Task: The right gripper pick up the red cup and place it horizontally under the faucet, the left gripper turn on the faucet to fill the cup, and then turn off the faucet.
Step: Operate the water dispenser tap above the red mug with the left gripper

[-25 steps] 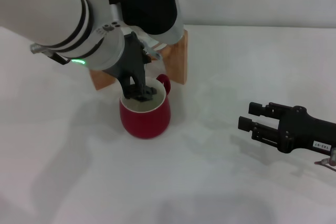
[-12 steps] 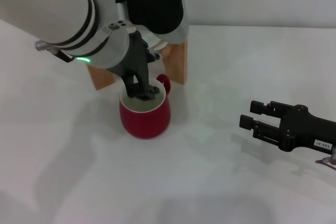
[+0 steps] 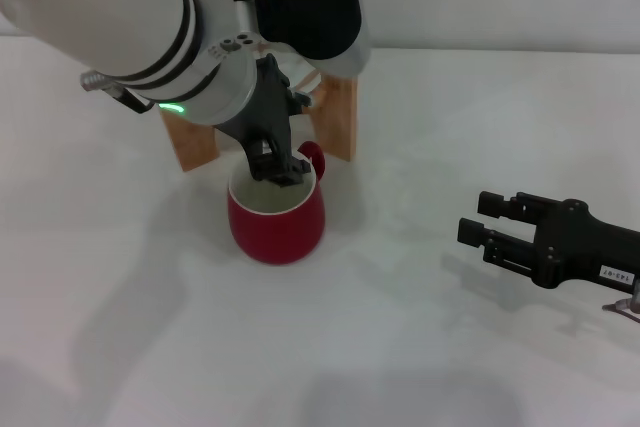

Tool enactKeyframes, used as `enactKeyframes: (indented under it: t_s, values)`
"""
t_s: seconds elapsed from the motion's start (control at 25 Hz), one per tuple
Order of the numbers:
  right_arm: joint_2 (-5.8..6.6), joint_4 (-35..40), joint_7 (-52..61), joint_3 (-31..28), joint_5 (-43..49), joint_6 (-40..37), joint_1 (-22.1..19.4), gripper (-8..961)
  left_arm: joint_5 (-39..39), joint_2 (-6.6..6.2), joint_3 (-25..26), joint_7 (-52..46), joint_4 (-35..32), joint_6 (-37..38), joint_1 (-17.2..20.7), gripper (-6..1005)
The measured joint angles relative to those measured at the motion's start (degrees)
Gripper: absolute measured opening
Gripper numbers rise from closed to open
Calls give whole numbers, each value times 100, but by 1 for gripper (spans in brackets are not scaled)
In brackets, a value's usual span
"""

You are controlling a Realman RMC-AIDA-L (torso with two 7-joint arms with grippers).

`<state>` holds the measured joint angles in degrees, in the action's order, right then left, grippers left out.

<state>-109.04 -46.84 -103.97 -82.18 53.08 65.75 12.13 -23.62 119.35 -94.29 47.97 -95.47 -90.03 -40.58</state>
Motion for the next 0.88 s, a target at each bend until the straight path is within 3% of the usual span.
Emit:
enactKeyframes:
  t_s: [0.88]
  values:
    - [16, 0, 0, 0, 0, 0, -8, 528, 147, 9, -17, -42, 3, 60, -73, 623]
